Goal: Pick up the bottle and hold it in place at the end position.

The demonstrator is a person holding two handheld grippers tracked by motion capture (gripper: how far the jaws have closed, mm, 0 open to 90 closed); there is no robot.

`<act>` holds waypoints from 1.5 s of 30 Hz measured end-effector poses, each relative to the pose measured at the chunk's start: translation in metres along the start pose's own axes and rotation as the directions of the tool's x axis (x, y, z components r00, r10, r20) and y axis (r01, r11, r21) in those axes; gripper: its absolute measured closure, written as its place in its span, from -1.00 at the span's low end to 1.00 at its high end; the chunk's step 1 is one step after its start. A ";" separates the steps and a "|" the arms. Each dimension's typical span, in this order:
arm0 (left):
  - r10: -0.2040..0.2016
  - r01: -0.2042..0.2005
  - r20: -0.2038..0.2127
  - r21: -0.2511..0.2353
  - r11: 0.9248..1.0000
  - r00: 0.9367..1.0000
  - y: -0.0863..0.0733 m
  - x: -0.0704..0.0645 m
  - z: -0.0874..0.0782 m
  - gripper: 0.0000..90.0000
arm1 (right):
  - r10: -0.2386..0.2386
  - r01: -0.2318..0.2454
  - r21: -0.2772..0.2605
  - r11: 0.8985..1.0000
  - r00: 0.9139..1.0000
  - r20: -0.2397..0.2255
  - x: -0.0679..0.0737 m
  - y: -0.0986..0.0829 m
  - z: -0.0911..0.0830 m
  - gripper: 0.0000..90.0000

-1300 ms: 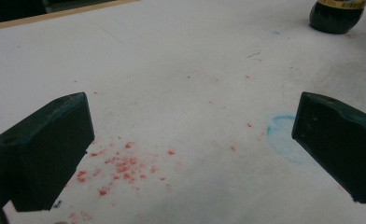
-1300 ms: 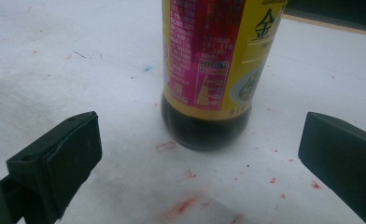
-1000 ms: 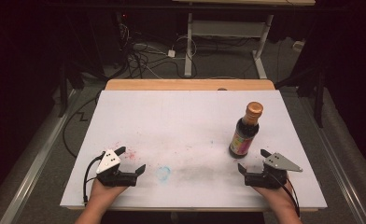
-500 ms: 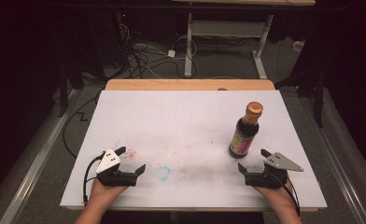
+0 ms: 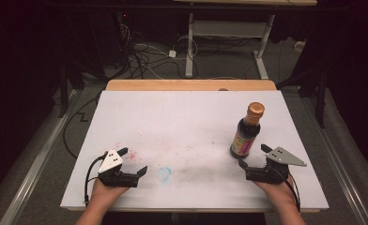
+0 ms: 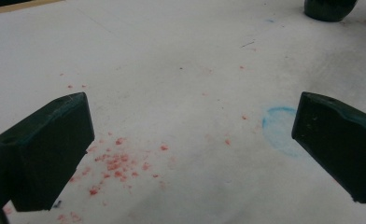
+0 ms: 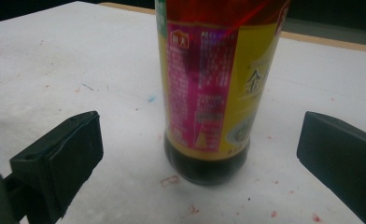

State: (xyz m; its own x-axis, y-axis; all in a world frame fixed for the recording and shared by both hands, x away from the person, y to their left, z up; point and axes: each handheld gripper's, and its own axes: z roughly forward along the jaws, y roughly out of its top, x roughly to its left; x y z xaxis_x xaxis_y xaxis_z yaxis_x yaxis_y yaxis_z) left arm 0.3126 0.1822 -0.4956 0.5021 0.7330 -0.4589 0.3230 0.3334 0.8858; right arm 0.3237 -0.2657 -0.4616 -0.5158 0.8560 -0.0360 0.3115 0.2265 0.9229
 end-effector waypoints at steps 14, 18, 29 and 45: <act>-0.001 0.001 0.007 -0.005 1.000 1.000 0.000 0.000 -0.001 -1.00 | 0.001 -0.001 -0.013 1.000 1.000 0.002 -0.007 0.020 0.013 -0.81; -0.002 0.002 0.008 -0.006 1.000 1.000 0.000 0.000 -0.001 -1.00 | 0.002 -0.002 -0.017 1.000 1.000 -0.004 -0.009 0.025 0.019 -0.71; -0.006 0.006 0.009 -0.010 1.000 1.000 0.000 0.000 -0.001 -1.00 | 0.013 -0.013 -0.022 1.000 1.000 -0.028 -0.013 0.033 0.031 -0.41; -0.007 0.008 0.010 -0.009 1.000 1.000 0.001 0.000 -0.002 -1.00 | -0.036 0.036 -0.009 0.999 0.999 -0.028 -0.005 0.043 0.033 -0.28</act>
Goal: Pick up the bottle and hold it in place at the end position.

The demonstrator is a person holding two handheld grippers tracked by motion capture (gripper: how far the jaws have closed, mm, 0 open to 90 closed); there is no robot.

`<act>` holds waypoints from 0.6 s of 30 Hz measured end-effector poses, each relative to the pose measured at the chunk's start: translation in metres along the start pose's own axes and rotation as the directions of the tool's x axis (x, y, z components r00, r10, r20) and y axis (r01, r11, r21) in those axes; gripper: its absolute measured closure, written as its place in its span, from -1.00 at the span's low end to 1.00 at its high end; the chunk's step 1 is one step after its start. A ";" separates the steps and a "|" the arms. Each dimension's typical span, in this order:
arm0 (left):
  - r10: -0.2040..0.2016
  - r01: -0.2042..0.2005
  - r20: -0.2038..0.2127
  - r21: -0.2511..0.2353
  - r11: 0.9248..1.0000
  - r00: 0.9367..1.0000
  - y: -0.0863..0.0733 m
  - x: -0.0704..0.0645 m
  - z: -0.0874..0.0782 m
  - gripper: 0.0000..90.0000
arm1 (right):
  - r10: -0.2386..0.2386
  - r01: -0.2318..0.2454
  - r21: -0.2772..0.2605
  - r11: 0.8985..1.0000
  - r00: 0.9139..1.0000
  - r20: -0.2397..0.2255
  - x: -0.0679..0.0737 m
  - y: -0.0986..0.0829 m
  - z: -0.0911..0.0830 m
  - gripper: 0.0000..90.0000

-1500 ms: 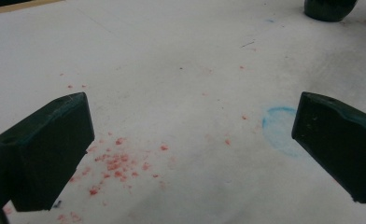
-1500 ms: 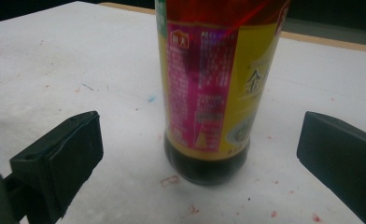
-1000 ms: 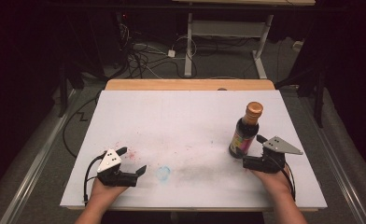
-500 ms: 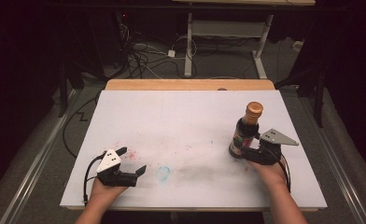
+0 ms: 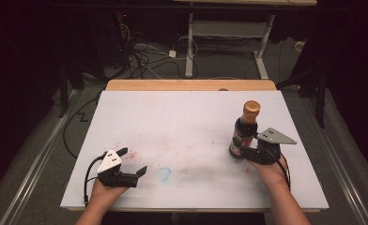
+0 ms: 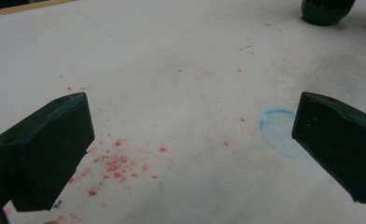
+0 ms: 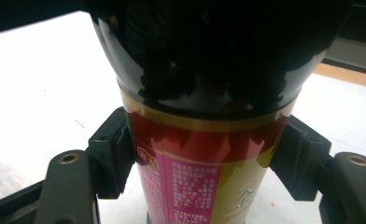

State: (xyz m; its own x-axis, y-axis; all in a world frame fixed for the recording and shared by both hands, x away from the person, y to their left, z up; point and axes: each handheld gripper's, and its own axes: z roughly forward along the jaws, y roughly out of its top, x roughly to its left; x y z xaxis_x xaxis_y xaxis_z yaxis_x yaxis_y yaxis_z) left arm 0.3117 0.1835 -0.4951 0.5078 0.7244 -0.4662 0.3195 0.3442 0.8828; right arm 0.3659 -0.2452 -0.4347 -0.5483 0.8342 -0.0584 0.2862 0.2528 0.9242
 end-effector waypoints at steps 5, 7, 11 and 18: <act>-0.002 0.002 0.002 -0.002 1.000 1.000 0.000 0.000 0.000 -1.00 | 0.000 0.000 -0.030 1.000 1.000 -0.011 0.004 0.010 0.001 -0.28; -0.001 0.001 0.003 -0.002 1.000 1.000 0.000 0.000 -0.001 -1.00 | -0.009 0.008 -0.033 0.999 1.000 -0.010 0.005 0.012 0.001 -0.28; -0.002 0.002 0.004 -0.004 1.000 1.000 0.000 0.000 -0.001 -1.00 | -0.006 0.005 -0.035 0.999 1.000 -0.021 0.009 0.018 0.006 -0.29; -0.003 0.003 0.004 -0.004 1.000 1.000 0.000 0.000 -0.001 -1.00 | -0.018 0.017 -0.036 0.999 0.999 -0.037 0.016 0.022 0.013 -0.29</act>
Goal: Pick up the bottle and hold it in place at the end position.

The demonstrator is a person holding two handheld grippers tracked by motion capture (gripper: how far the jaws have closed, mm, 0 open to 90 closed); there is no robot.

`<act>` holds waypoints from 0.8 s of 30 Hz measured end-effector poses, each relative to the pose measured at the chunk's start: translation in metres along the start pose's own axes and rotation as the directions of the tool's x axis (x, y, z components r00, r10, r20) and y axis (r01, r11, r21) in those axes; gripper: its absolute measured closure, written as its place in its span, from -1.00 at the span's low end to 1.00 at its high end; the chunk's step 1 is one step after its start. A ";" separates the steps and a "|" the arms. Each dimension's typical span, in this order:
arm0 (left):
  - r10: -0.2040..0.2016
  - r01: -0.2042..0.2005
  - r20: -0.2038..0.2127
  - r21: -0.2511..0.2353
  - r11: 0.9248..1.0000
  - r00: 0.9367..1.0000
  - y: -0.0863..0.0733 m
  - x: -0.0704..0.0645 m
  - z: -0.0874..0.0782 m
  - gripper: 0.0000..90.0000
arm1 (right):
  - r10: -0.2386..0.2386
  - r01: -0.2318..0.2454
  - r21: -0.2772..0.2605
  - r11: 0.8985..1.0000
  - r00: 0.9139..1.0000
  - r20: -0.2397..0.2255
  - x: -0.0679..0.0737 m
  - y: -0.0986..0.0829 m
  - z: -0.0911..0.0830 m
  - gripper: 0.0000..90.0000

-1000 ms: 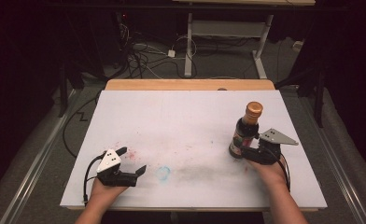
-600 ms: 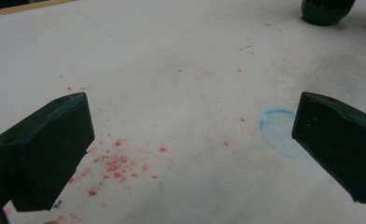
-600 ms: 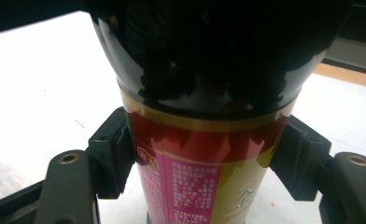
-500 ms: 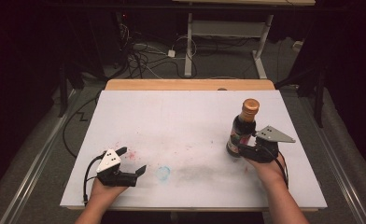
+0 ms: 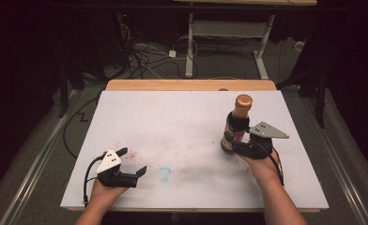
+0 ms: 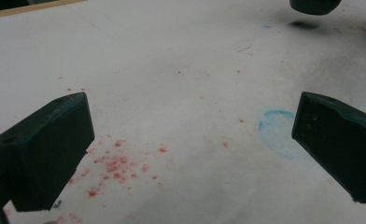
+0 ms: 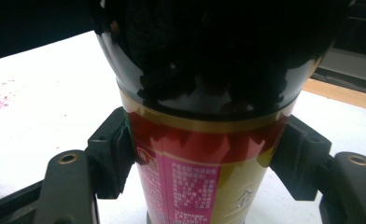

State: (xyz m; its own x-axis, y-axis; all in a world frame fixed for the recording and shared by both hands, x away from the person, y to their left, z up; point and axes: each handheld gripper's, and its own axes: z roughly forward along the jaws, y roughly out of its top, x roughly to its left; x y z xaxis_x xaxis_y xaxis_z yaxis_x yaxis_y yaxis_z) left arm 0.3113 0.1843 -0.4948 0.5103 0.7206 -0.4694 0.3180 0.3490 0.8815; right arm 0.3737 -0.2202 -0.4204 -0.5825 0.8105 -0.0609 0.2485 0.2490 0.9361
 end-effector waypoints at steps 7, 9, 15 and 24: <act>-0.003 0.003 0.001 0.002 1.000 1.000 0.000 0.000 0.000 -1.00 | -0.003 0.003 0.008 1.000 1.000 -0.021 0.010 0.003 0.013 -0.29; -0.005 0.005 0.002 0.001 1.000 1.000 0.000 0.000 0.000 -1.00 | -0.001 0.002 0.010 1.000 1.000 -0.027 0.013 0.004 0.018 -0.29; -0.011 0.011 0.004 -0.003 1.000 1.000 0.001 0.000 0.000 -1.00 | -0.009 0.010 0.014 1.000 0.998 -0.054 0.023 0.008 0.031 -0.29; -0.012 0.012 0.006 -0.004 1.000 1.000 0.001 0.000 -0.001 -1.00 | -0.008 0.009 0.018 1.000 0.997 -0.081 0.033 0.016 0.053 -0.29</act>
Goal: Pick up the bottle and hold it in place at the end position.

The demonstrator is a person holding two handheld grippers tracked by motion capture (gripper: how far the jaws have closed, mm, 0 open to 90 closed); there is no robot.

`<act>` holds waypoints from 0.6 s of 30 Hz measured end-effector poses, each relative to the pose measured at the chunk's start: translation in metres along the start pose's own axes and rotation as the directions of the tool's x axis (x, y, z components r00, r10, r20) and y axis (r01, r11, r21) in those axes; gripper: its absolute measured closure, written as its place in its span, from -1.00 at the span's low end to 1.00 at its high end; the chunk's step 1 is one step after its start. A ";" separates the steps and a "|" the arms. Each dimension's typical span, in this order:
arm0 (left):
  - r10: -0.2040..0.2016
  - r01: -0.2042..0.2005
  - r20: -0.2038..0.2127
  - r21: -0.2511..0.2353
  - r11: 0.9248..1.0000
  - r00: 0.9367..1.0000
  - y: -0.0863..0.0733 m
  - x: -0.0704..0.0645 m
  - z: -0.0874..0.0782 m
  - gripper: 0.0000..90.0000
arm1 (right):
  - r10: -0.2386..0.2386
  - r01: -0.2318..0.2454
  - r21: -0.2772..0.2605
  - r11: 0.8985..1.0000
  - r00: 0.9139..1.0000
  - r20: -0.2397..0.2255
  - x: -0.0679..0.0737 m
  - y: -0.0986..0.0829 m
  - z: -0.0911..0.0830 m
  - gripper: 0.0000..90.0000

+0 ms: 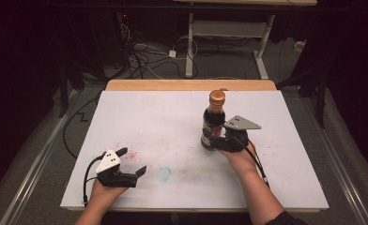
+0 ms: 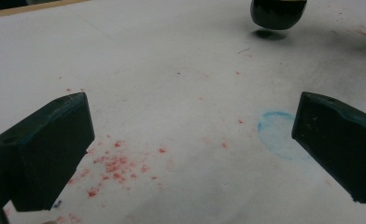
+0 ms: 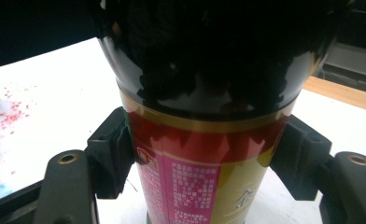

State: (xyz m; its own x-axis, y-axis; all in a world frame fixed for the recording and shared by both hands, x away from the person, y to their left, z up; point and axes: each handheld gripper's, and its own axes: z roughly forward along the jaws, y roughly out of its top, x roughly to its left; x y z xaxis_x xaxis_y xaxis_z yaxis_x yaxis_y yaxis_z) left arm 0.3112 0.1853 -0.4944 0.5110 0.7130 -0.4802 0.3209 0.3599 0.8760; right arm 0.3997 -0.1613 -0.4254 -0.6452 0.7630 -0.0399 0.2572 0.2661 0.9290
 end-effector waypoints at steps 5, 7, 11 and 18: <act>-0.002 0.002 0.003 -0.001 1.000 1.000 0.000 0.000 0.000 -1.00 | 0.002 -0.002 0.006 1.000 1.000 -0.006 0.003 0.005 0.013 -0.29; -0.002 0.002 0.004 -0.001 1.000 1.000 0.000 0.000 0.000 -1.00 | -0.002 0.002 0.003 1.000 1.000 -0.010 0.004 0.006 0.018 -0.29; -0.001 0.001 0.004 -0.001 1.000 1.000 0.000 0.000 0.000 -1.00 | 0.000 0.000 0.004 1.000 1.000 -0.014 0.007 0.008 0.028 -0.29; -0.004 0.004 0.005 0.000 1.000 1.000 0.000 0.000 -0.001 -1.00 | -0.004 0.004 0.013 1.000 1.000 -0.018 0.010 0.009 0.045 -0.30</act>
State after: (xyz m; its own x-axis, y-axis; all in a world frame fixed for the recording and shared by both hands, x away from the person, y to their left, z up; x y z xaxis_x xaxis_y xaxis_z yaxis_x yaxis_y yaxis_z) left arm 0.3109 0.1857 -0.4942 0.5139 0.7082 -0.4842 0.3231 0.3631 0.8739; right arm 0.4280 -0.1248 -0.4337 -0.6593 0.7510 -0.0366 0.2643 0.2770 0.9238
